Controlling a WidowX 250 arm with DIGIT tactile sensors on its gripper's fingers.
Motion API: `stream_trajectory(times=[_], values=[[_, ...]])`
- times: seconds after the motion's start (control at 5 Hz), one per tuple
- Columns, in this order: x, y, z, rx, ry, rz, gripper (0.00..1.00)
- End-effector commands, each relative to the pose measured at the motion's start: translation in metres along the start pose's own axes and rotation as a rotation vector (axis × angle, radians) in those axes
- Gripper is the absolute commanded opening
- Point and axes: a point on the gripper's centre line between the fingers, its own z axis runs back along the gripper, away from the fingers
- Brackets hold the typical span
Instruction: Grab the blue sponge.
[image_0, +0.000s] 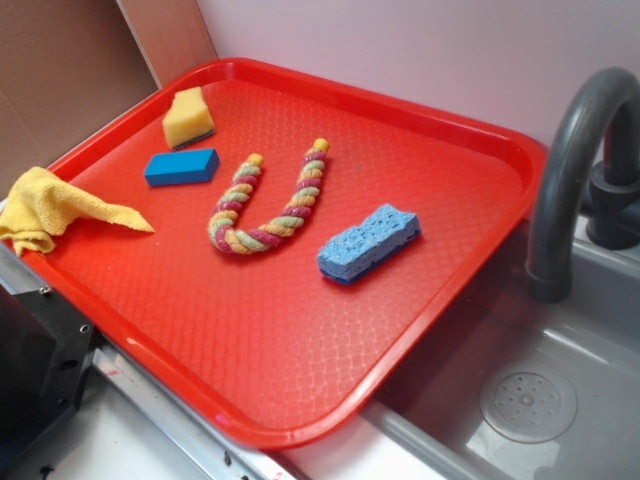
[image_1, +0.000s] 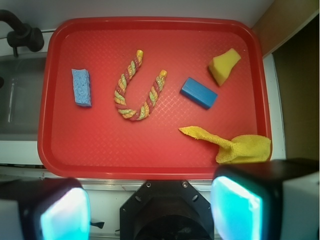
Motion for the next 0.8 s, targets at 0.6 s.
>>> stream_trajectory(times=[0.6], values=[[0.069, -0.06, -0.044, -0.024, -0.07, -0.031, 1.0]])
